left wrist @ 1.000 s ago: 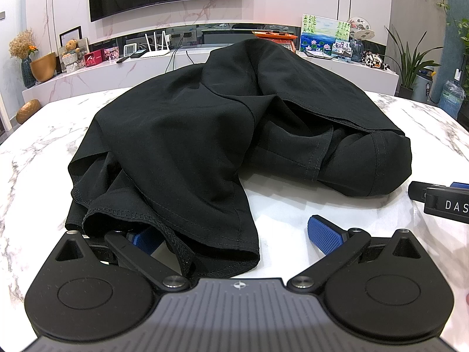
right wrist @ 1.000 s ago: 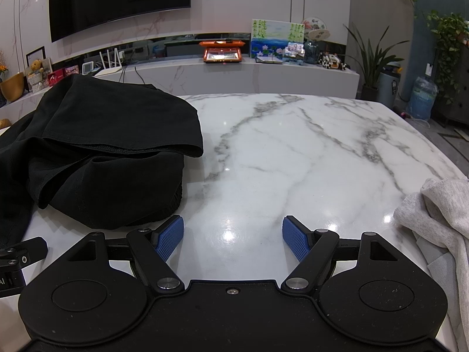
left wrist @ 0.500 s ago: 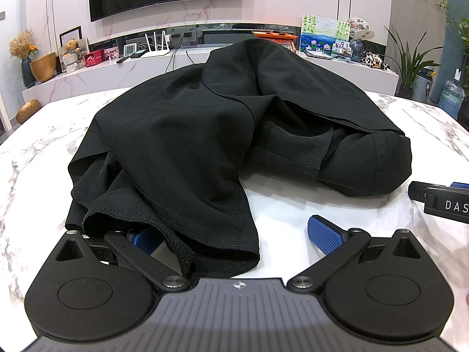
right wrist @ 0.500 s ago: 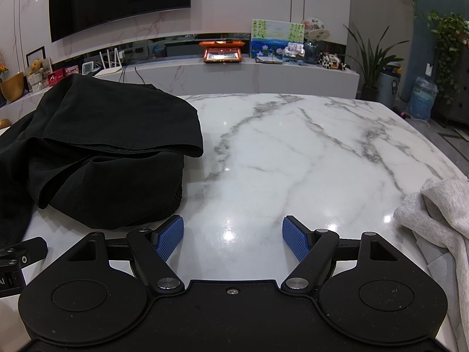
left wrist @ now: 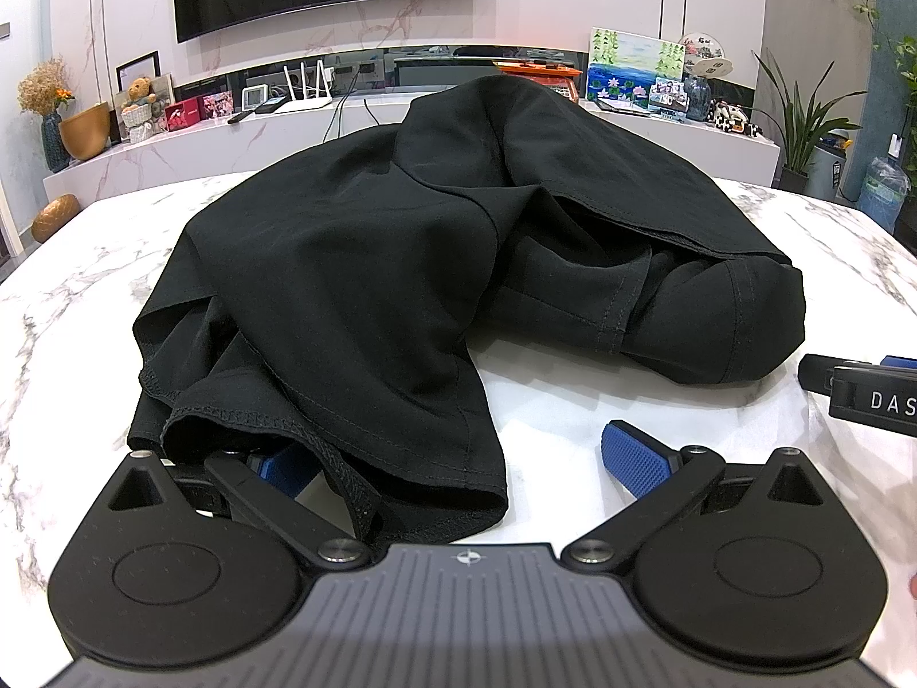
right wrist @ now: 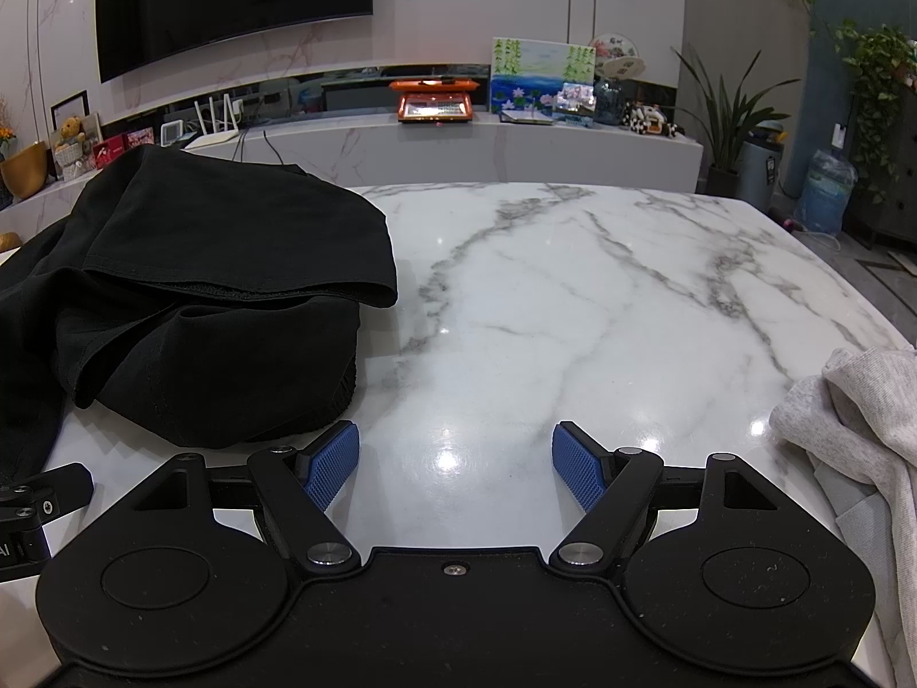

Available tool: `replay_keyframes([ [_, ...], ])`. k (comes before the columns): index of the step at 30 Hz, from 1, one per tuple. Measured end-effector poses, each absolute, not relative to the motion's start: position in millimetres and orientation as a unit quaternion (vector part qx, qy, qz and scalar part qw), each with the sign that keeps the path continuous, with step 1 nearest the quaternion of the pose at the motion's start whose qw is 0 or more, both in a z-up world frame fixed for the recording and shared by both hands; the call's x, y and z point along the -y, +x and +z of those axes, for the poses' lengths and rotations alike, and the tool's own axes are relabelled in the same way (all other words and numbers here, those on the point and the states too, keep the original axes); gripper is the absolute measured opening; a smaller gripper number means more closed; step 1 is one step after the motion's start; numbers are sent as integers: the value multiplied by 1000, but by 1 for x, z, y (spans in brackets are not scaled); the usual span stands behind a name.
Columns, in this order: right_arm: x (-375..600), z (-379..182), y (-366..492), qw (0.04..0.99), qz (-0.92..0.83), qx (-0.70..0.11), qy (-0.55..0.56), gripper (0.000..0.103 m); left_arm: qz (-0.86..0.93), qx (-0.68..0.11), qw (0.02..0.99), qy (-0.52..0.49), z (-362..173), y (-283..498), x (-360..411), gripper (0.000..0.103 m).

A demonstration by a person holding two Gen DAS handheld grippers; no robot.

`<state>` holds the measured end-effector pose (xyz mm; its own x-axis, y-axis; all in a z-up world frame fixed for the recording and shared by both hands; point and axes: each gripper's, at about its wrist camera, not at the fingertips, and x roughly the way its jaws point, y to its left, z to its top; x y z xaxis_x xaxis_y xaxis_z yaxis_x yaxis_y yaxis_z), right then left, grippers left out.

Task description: Fold clothes

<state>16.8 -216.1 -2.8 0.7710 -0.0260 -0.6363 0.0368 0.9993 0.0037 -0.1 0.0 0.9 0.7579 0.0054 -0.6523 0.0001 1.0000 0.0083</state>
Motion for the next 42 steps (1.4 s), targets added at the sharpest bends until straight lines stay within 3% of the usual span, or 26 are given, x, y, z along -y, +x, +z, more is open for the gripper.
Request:
replay_keyframes([
  [14, 216, -3, 16, 941, -15, -337, 7, 73, 12, -343, 939, 9, -7, -6, -1, 99],
  [27, 194, 18, 10, 946, 104, -304, -43, 73, 26, -288, 954, 73, 11, -23, -17, 99],
  [36, 166, 28, 28, 936, 183, -289, -86, 73, 24, -304, 951, 61, 12, 3, -21, 98],
  [39, 158, 22, 39, 925, 191, -314, -98, 72, 22, -313, 948, 58, 10, 11, -22, 90],
  [41, 155, 21, 40, 923, 190, -318, -106, 71, 19, -320, 945, 59, 8, 14, -23, 73],
  [42, 154, 21, 40, 922, 191, -319, -108, 68, 16, -324, 944, 60, 7, 15, -24, 60],
])
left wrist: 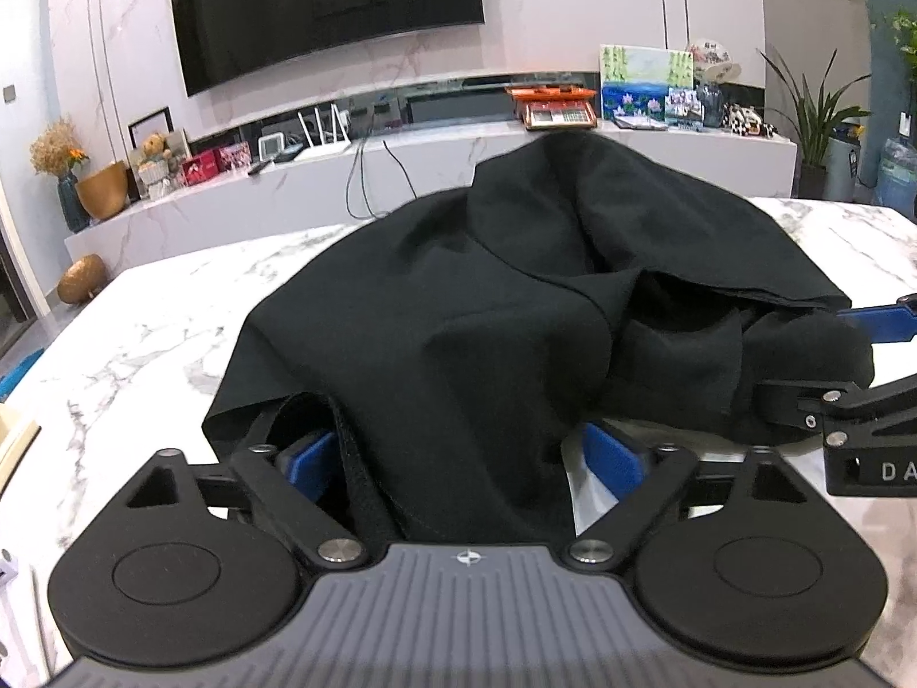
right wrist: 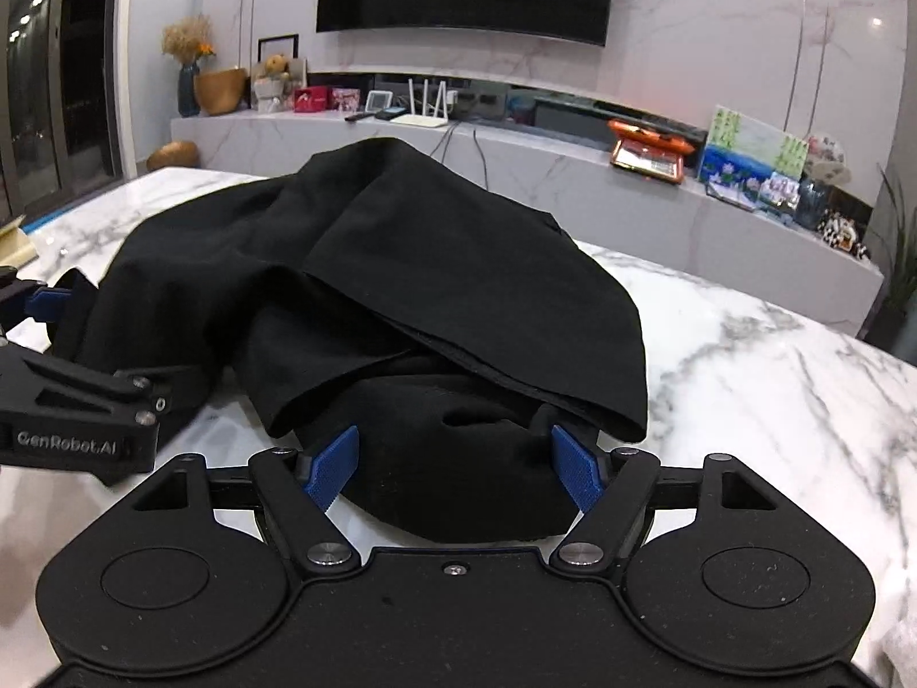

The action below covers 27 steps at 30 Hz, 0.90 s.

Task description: Fold clothes

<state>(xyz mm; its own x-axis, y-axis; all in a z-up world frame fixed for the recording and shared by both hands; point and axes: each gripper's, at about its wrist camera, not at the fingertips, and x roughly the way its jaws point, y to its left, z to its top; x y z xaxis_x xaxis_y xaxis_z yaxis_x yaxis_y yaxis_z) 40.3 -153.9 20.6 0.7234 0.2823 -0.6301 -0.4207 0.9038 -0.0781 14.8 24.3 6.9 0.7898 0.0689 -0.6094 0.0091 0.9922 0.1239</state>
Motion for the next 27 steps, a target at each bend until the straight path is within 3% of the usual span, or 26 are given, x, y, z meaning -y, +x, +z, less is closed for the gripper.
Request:
replay_keyframes([
  [1, 153, 21, 40, 921, 193, -319, -115, 62, 12, -326, 943, 60, 6, 16, -25, 54],
  [2, 152, 22, 39, 919, 196, -318, -123, 42, 9, -329, 942, 60, 6, 18, -26, 51],
  [3, 153, 22, 39, 918, 195, -321, -129, 28, 7, -331, 942, 57, 6, 19, -28, 39],
  [4, 154, 22, 38, 916, 194, -323, -135, 24, 3, -332, 942, 52, 6, 19, -29, 25],
  [6, 157, 22, 39, 916, 198, -324, -128, 13, -10, -337, 940, 42, 9, 17, -34, 11],
  [9, 162, 26, 40, 918, 197, -325, -117, 8, -16, -325, 945, 41, 18, 11, -36, 6],
  [16, 172, 49, 19, 929, 193, -293, -116, 5, -30, -271, 962, 21, 46, -16, -46, 3],
  [27, 219, 125, -67, 950, 181, -232, -100, 3, -70, -194, 979, -6, 150, -69, -53, 2],
])
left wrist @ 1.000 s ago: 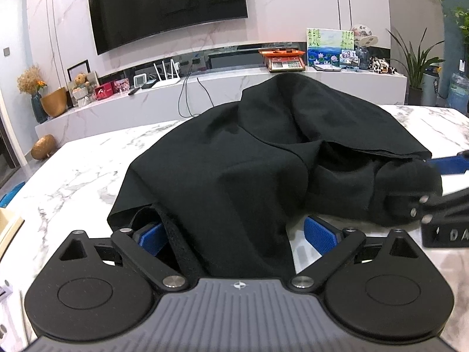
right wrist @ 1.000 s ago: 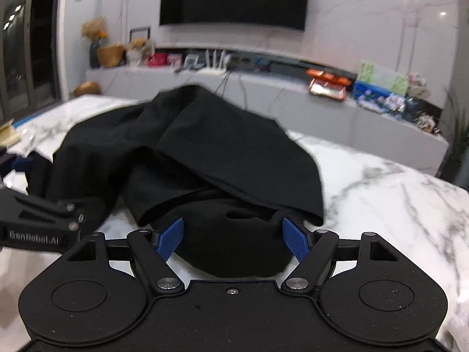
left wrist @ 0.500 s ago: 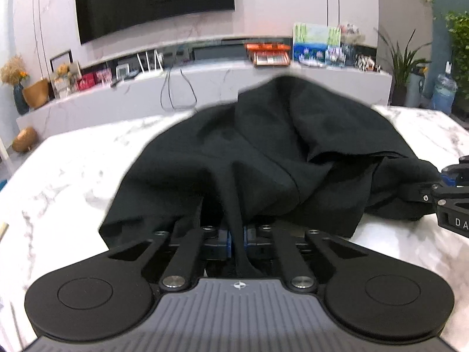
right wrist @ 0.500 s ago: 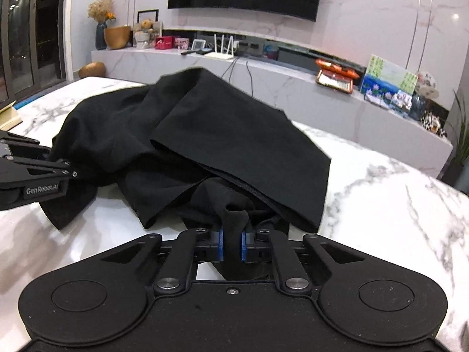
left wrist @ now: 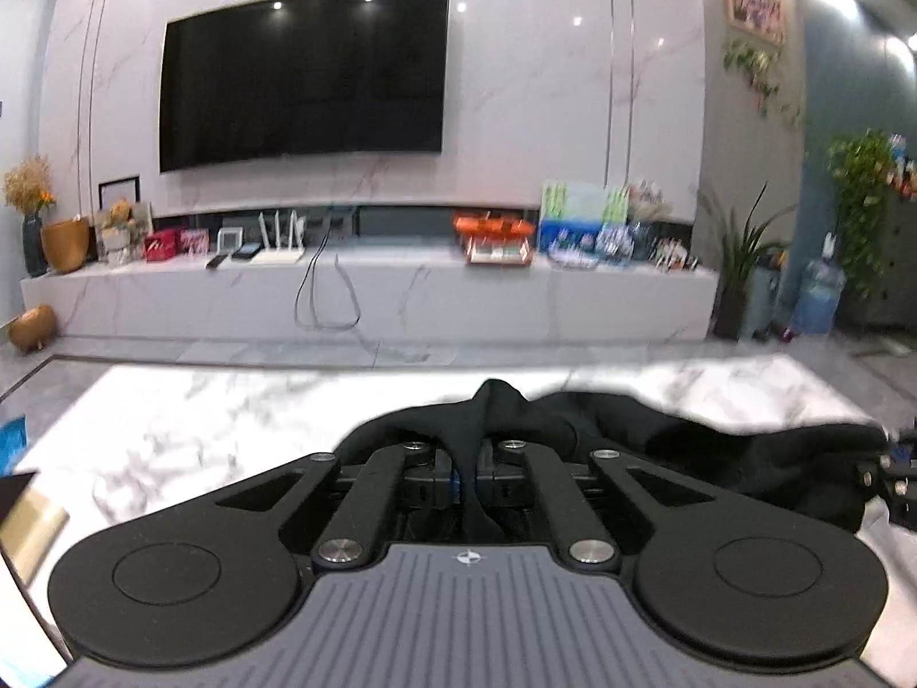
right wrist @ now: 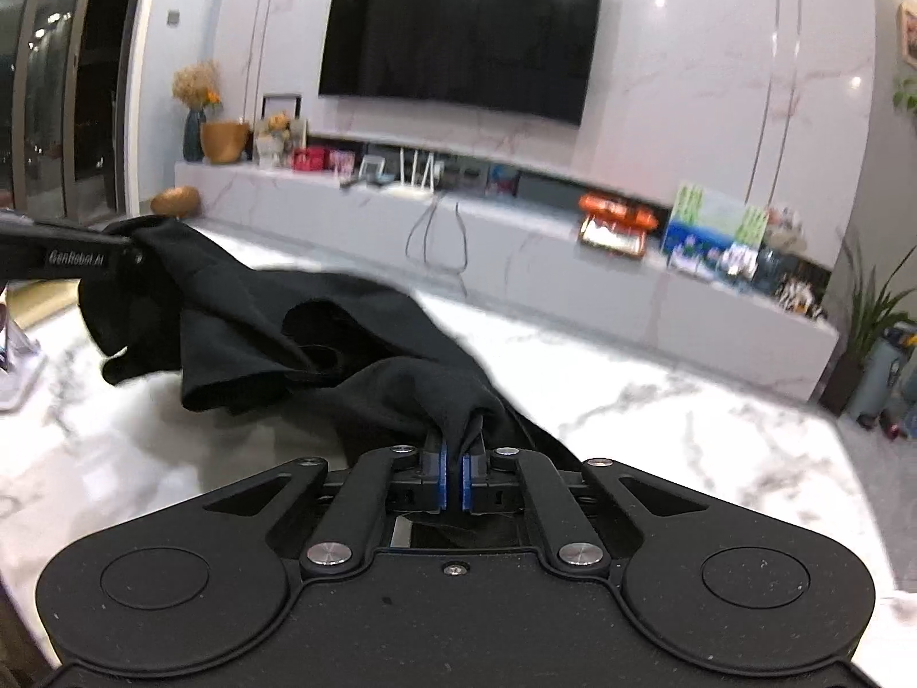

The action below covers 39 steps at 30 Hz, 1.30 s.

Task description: Fold clothes

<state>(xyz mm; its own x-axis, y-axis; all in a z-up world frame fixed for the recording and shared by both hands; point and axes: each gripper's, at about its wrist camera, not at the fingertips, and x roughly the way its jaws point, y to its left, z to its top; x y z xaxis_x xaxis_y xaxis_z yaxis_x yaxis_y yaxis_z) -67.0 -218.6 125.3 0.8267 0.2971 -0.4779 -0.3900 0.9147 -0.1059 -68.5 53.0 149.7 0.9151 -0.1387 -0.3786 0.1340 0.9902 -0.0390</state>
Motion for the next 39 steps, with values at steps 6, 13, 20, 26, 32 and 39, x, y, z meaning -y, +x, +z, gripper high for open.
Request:
replay_keyframes([
  [6, 248, 202, -109, 967, 166, -174, -85, 3, -80, -157, 984, 30, 221, -78, -43, 2],
  [13, 264, 218, -100, 967, 148, -195, -74, 3, -62, -192, 977, 67, 213, -30, -28, 2],
  [20, 272, 137, -58, 939, 146, -306, -53, 3, -61, -290, 952, 77, 133, 25, -22, 2],
  [26, 273, 86, -17, 927, 123, -349, -56, 3, -57, -323, 940, 87, 77, 58, -20, 3],
  [32, 275, 59, 7, 926, 107, -359, -55, 12, -61, -345, 931, 105, 45, 66, -19, 24],
  [39, 275, 64, 5, 944, 92, -313, -49, 29, -53, -301, 947, 97, 54, 30, -27, 48],
])
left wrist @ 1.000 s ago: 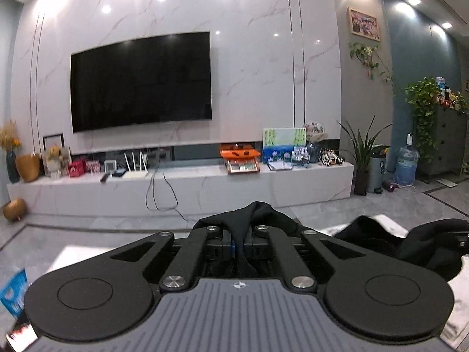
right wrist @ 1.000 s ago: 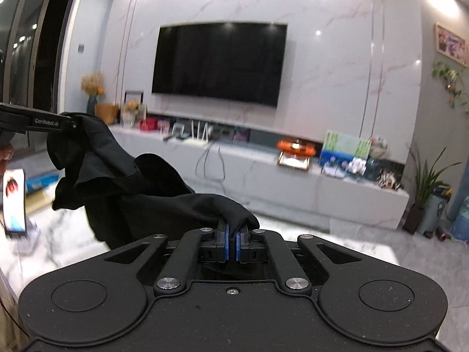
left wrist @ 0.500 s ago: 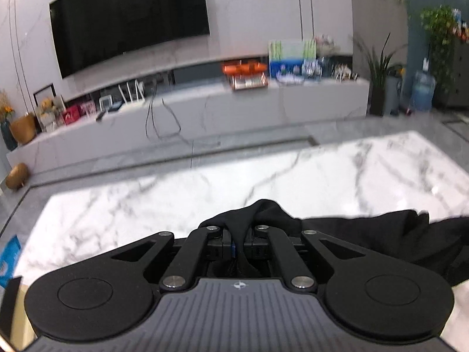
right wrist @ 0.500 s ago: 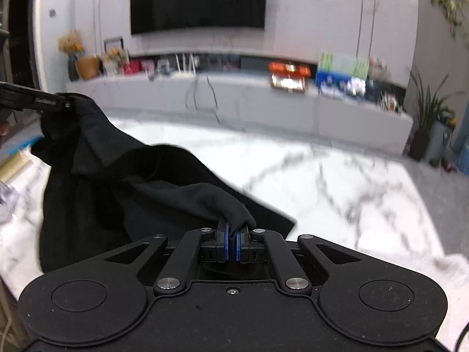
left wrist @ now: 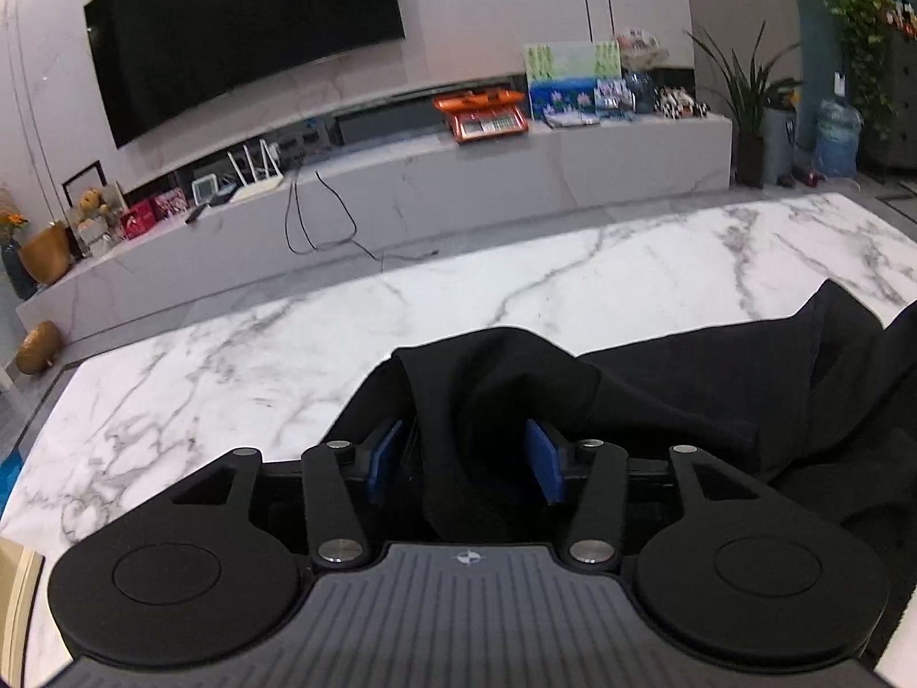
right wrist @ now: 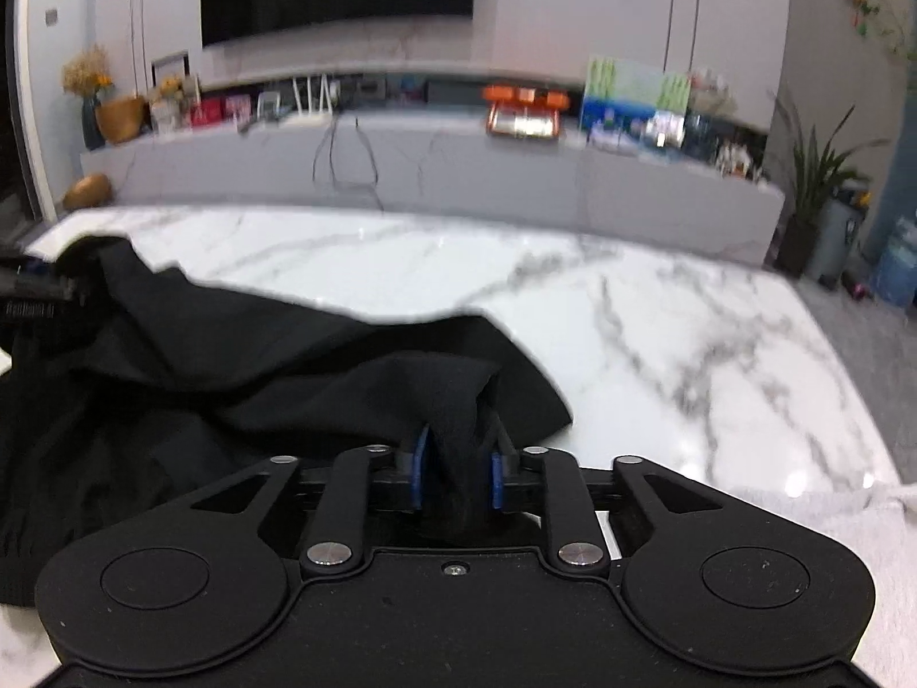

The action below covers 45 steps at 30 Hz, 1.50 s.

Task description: Fold clothes

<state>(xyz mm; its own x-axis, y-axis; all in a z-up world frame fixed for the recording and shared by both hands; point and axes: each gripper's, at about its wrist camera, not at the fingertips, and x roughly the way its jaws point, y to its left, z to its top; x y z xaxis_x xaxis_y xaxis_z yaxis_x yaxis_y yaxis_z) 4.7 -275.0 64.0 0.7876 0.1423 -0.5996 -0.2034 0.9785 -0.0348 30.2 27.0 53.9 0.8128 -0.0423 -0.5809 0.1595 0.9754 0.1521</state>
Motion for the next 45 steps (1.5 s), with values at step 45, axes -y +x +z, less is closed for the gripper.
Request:
replay_keyframes([
  [45, 302, 30, -72, 927, 77, -328, -167, 35, -72, -250, 948, 184, 23, -135, 2, 53],
])
